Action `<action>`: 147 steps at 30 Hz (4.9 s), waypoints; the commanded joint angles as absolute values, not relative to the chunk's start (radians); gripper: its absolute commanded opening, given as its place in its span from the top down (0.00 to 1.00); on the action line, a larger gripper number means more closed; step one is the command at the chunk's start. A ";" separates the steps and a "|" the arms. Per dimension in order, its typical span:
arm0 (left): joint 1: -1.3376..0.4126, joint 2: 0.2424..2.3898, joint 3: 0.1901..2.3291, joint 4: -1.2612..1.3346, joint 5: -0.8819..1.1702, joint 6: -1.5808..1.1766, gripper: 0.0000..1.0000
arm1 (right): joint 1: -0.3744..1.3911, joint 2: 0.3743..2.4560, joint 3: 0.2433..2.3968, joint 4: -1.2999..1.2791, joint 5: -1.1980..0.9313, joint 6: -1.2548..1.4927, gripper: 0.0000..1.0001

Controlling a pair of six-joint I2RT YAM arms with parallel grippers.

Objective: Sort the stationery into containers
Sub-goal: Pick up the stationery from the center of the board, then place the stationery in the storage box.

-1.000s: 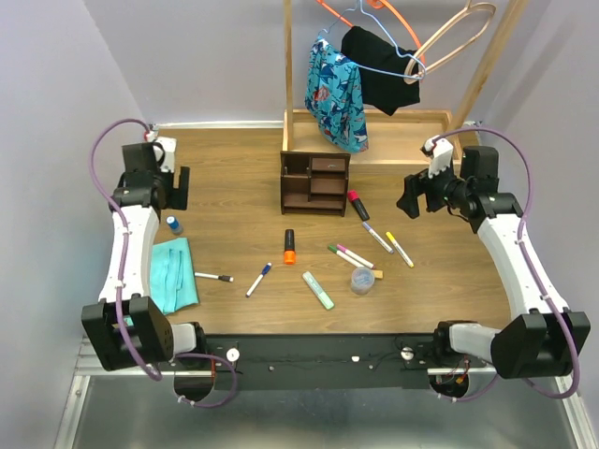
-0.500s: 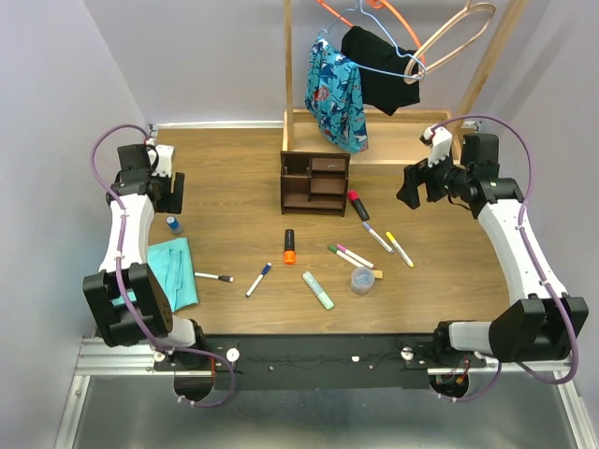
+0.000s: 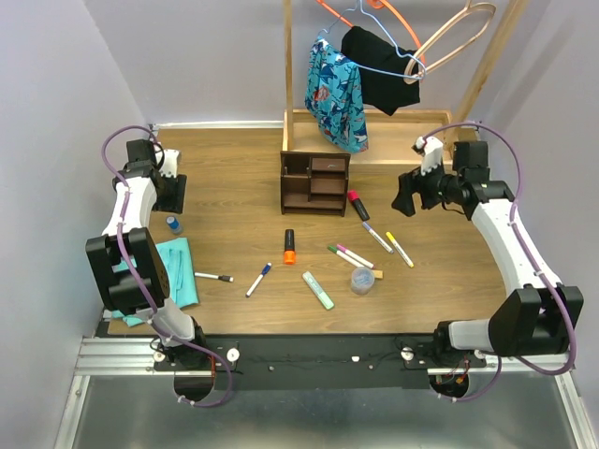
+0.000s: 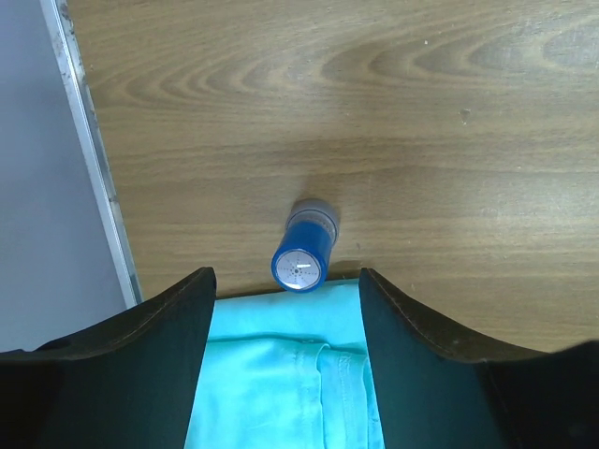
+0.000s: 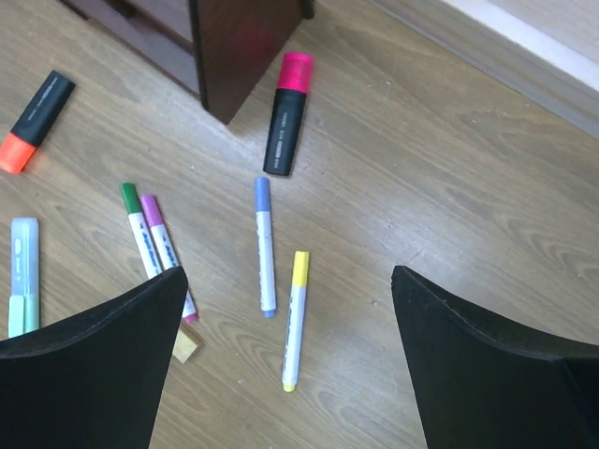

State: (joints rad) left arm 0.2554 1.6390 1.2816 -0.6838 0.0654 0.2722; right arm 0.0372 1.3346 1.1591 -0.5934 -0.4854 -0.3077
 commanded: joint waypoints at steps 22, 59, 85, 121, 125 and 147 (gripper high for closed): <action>0.261 1.506 1.206 -0.658 0.166 0.201 0.14 | 0.609 1.404 1.081 -1.000 -0.545 -0.953 0.00; 0.261 1.390 1.063 -0.586 0.206 0.118 0.14 | 0.635 1.442 0.891 -0.749 -0.419 -0.859 0.23; 0.261 1.471 1.089 -0.512 0.301 0.121 0.14 | 0.634 1.748 1.583 -0.873 -0.212 -0.655 0.70; 0.310 1.499 1.052 -0.503 0.331 0.113 0.14 | 0.549 2.132 2.069 -0.827 -0.225 -0.534 0.73; 0.316 1.505 1.061 -0.506 0.333 0.112 0.14 | 0.549 2.138 2.060 -0.813 -0.227 -0.526 0.71; 0.318 1.485 1.035 -0.465 0.339 0.113 0.01 | 0.551 2.088 1.991 -0.700 -0.163 -0.469 0.17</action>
State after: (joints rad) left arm 0.3084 1.5047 1.0378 -0.4942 0.3080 0.1177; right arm 0.5480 2.1204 2.0048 -0.7559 -0.1913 -0.4885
